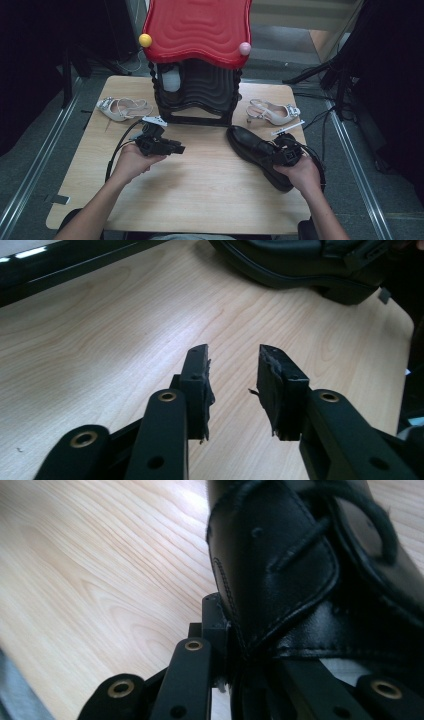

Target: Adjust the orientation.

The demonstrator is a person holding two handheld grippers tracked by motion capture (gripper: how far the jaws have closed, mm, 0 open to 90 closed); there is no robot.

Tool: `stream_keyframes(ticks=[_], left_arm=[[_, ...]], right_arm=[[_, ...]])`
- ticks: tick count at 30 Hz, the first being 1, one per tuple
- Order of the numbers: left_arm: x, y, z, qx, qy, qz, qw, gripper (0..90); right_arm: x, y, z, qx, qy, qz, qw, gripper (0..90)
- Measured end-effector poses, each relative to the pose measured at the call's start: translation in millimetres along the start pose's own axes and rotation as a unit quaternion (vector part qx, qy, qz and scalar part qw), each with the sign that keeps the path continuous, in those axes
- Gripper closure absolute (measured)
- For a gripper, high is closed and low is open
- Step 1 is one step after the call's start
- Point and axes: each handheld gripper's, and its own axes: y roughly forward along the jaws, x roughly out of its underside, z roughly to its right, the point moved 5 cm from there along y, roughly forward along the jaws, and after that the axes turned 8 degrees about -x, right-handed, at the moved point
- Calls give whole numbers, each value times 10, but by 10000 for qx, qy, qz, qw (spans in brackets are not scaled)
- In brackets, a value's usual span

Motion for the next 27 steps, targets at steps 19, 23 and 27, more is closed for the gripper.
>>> stream_keyframes(ticks=[19, 23, 27], left_arm=[[51, 18, 44, 58, 26, 1, 10000, 852], [64, 65, 67, 102, -17, 60, 9999, 878], [96, 134, 67, -2, 15, -28, 10000, 880]], right_arm=[[-324, 341, -712, -417, -661, -167, 9968, 847], [-420, 530, -877, -459, -730, -236, 9960, 847], [-487, 687, -996, -501, -786, -245, 9953, 845]])
